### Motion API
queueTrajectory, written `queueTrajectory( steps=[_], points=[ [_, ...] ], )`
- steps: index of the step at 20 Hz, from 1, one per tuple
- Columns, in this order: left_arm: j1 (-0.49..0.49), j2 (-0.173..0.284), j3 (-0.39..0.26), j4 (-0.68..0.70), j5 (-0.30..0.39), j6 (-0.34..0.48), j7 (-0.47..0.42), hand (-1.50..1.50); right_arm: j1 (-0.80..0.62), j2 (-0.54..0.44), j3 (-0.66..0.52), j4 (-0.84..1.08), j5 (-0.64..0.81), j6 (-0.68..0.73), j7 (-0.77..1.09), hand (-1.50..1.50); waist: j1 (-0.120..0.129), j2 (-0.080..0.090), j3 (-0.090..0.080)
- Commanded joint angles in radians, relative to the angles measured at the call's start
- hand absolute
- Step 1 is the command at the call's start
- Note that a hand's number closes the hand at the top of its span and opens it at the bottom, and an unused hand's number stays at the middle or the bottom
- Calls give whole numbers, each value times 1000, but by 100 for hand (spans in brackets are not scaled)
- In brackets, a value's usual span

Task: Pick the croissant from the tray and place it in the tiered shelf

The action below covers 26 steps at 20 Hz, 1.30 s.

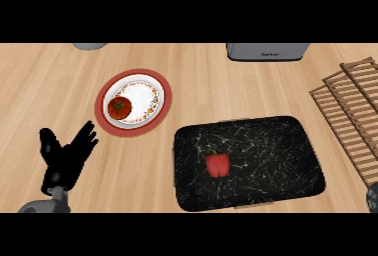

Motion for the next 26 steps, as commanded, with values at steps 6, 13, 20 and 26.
queueTrajectory(
  steps=[6,13,20,26],
  points=[
    [3,2,8,-9,-16,-4,5,0,123,-80,-73,24,-84,59,-17,150,8,4,0],
    [-16,31,47,44,1,-59,-19,0,149,-225,-115,128,-172,6,-99,150,9,6,0],
    [-47,-24,26,59,-43,-9,-18,0,246,-237,-96,142,-254,-86,-139,150,5,5,0],
    [19,-12,39,-65,-11,-40,32,0,298,-234,-51,138,-294,-124,-95,150,12,5,0]
  ],
)
